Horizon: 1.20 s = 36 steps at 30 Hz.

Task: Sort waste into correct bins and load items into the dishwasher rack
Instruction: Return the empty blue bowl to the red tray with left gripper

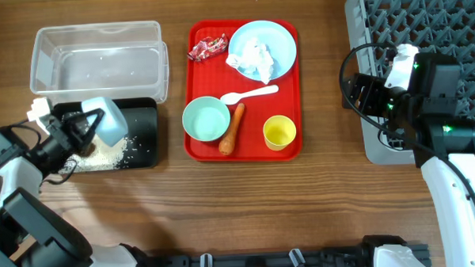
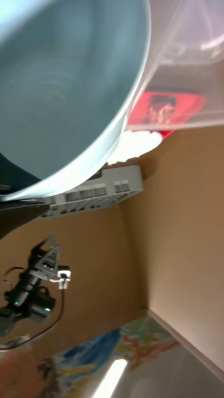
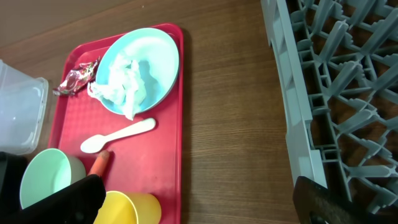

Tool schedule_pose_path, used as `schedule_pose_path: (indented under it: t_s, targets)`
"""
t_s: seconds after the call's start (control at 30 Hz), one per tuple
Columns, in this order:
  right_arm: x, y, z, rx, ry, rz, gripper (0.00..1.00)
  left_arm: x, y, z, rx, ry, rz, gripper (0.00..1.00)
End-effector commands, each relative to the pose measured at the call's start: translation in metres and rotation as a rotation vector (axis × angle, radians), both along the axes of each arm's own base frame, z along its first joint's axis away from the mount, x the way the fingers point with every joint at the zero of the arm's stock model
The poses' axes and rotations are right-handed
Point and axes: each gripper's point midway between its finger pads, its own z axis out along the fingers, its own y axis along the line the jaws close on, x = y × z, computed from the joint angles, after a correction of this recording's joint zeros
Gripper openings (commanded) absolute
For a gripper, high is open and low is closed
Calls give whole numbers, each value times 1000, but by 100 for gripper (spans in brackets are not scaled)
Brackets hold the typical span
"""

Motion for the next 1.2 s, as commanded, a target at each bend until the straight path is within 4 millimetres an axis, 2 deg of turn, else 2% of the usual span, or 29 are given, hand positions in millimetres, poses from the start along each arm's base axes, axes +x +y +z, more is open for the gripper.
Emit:
schedule_pose_path:
  t_s: [0.0, 0.17, 0.3, 0.33, 0.5, 0.57, 0.67, 0.73, 0.83, 0.97, 1.17]
  targets:
    - [5, -2, 8, -22, -24, -1, 100, 17, -26, 45, 187, -104, -67, 4]
    - [5, -2, 8, -22, -23, -1, 100, 40, -74, 79, 487, -139, -70, 4]
    - [5, -2, 8, -22, -24, -1, 100, 58, -122, 99, 713, -213, -38, 4]
    - [5, -2, 8, -22, -24, -1, 100, 65, -141, 99, 803, -239, -10, 4]
    - [5, -2, 8, -22, -24, -1, 100, 88, -193, 78, 1141, -280, 116, 4]
    - [5, -2, 8, -22, -23, -1, 100, 95, -219, 61, 1260, -315, 127, 4]
    - [4, -2, 8, -22, -22, -1, 100, 103, -258, 33, 1351, -393, 55, 4]
    - [4, -2, 8, -22, -20, -1, 100, 109, -274, 10, 1387, -403, 32, 4]
    - [3, -2, 6, -22, -12, -1, 100, 121, -280, -28, 1442, -371, 22, 4]
    - [1, -3, 4, -25, 1, -4, 100, 130, -268, -65, 1496, -297, 29, 4]
    - [0, -3, 4, -26, 3, -6, 100, 130, -263, -87, 1520, -255, -4, 7]
